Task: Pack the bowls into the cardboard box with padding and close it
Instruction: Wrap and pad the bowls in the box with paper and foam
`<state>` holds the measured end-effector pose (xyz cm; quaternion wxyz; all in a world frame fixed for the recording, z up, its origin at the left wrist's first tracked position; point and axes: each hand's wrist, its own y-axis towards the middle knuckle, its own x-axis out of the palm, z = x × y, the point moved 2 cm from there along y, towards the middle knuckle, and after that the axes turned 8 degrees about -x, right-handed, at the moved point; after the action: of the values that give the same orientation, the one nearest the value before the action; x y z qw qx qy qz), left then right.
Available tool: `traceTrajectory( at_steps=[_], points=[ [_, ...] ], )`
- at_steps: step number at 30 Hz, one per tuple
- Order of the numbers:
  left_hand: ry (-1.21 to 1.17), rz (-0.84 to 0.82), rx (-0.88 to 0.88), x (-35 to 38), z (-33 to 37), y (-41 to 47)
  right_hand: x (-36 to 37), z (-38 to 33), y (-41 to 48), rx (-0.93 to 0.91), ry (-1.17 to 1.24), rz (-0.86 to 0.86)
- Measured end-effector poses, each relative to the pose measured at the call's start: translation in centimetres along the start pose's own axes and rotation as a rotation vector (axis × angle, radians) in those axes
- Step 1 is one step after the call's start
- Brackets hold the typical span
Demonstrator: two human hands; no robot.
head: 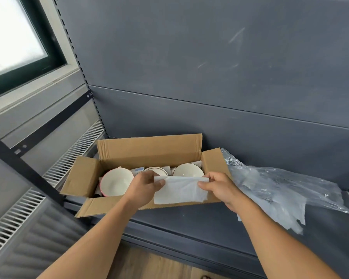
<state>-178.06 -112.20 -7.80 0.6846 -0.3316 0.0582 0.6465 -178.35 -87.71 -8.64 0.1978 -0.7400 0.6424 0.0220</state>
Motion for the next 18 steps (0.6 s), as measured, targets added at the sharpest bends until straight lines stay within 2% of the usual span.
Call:
traceTrajectory(
  at_steps=[3, 6, 8, 11, 14, 18],
  points=[
    [-0.077, -0.048, -0.033, -0.2, -0.4, -0.1, 1.7, -0.4, 0.0, 0.053, 0.192, -0.048],
    [-0.084, -0.005, -0.047, -0.3, -0.7, -0.5, 3.0, -0.8, 0.0, 0.049, 0.172, -0.034],
    [-0.258, -0.061, -0.087, -0.5, -1.1, -0.8, 3.6, -0.9, 0.2, 0.039, 0.166, -0.011],
    [-0.562, -0.234, -0.178, -1.1, -2.2, -0.6, 4.1, -1.0, 0.4, 0.037, 0.193, 0.007],
    [-0.659, -0.232, -0.189, -1.5, -2.5, -0.8, 4.4, -1.2, 0.4, 0.027, 0.259, 0.027],
    [-0.774, -0.201, -0.23, -1.7, -2.9, -1.0, 4.8, -1.9, 0.3, 0.02, 0.464, -0.001]
  ],
)
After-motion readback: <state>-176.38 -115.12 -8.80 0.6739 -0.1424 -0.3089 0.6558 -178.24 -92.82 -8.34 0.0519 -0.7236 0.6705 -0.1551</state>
